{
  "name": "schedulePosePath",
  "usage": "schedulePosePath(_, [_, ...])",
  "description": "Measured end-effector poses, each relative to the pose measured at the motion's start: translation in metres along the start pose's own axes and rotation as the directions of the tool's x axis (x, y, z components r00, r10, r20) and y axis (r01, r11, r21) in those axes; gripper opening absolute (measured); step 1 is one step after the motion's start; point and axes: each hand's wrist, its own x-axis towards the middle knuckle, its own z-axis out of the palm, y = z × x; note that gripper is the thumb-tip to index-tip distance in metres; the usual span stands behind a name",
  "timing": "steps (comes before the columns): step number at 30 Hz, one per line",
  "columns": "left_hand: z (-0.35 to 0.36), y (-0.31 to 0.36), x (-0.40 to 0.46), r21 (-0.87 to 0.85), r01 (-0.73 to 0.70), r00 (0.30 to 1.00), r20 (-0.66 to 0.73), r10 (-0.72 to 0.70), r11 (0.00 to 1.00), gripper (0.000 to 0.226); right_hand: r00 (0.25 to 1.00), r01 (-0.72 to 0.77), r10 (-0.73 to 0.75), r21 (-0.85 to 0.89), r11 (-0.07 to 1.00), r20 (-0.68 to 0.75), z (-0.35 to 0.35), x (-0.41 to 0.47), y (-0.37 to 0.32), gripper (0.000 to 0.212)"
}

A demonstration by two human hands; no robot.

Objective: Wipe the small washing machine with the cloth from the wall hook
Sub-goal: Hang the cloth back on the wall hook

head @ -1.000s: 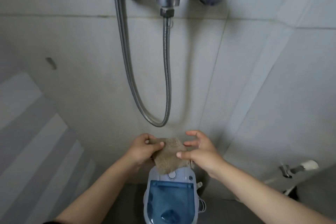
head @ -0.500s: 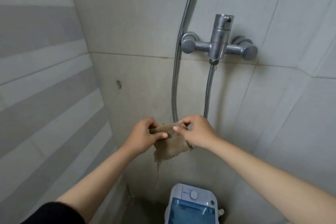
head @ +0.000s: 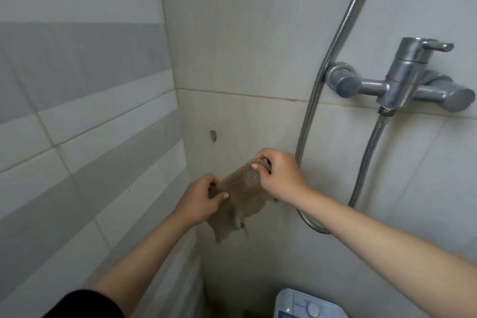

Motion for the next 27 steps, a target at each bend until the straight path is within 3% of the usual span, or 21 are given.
schedulePosePath(3, [-0.022, -0.016, 0.021, 0.149, -0.126, 0.987, -0.085, 0.140, 0.981, 0.023, 0.988, 0.141, -0.137, -0.055, 0.989, 0.071, 0.018, 0.017, 0.004, 0.028])
schedulePosePath(6, [-0.042, -0.027, 0.048, 0.318, -0.295, 0.930, -0.119, 0.347, 0.901, 0.018, 0.942, 0.297, -0.226, -0.304, 0.905, 0.248, 0.031, 0.035, 0.005, 0.043])
schedulePosePath(8, [-0.051, -0.035, 0.072, 0.467, -0.391, 0.885, -0.049, 0.464, 0.794, 0.012, 0.930, 0.293, -0.175, -0.365, 0.884, 0.322, 0.037, 0.048, -0.002, 0.042])
schedulePosePath(12, [-0.060, -0.047, 0.116, 0.623, -0.483, 0.847, 0.153, 0.510, 0.615, 0.020, 0.936, 0.306, -0.146, -0.537, 0.787, 0.319, 0.054, 0.080, -0.007, 0.055])
schedulePosePath(13, [-0.060, -0.044, 0.123, 0.626, -0.493, 0.844, 0.174, 0.508, 0.604, 0.031, 0.940, 0.288, -0.118, -0.563, 0.774, 0.319, 0.056, 0.086, -0.008, 0.055])
schedulePosePath(15, [-0.058, -0.035, 0.136, 0.566, -0.363, 0.919, 0.085, 0.385, 0.741, 0.071, 0.951, 0.240, -0.056, -0.615, 0.751, 0.303, 0.063, 0.100, -0.008, 0.050])
schedulePosePath(17, [-0.053, -0.035, 0.146, 0.528, -0.186, 0.982, 0.082, 0.168, 0.829, 0.094, 0.958, 0.218, -0.031, -0.651, 0.727, 0.285, 0.072, 0.109, -0.009, 0.048])
schedulePosePath(19, [-0.047, -0.041, 0.149, 0.532, -0.166, 0.986, 0.081, 0.146, 0.831, 0.085, 0.956, 0.197, 0.005, -0.653, 0.731, 0.294, 0.081, 0.113, -0.006, 0.048])
schedulePosePath(22, [-0.038, -0.060, 0.148, 0.522, -0.310, 0.947, 0.090, 0.310, 0.795, 0.035, 0.944, 0.192, 0.037, -0.635, 0.749, 0.328, 0.094, 0.111, 0.003, 0.054])
schedulePosePath(23, [-0.035, -0.065, 0.147, 0.501, -0.338, 0.936, 0.089, 0.341, 0.797, 0.028, 0.937, 0.181, 0.055, -0.617, 0.766, 0.344, 0.098, 0.108, 0.006, 0.059])
schedulePosePath(27, [-0.030, -0.064, 0.143, 0.369, -0.244, 0.966, 0.009, 0.259, 0.897, 0.029, 0.928, 0.153, 0.081, -0.570, 0.807, 0.364, 0.108, 0.101, 0.009, 0.066])
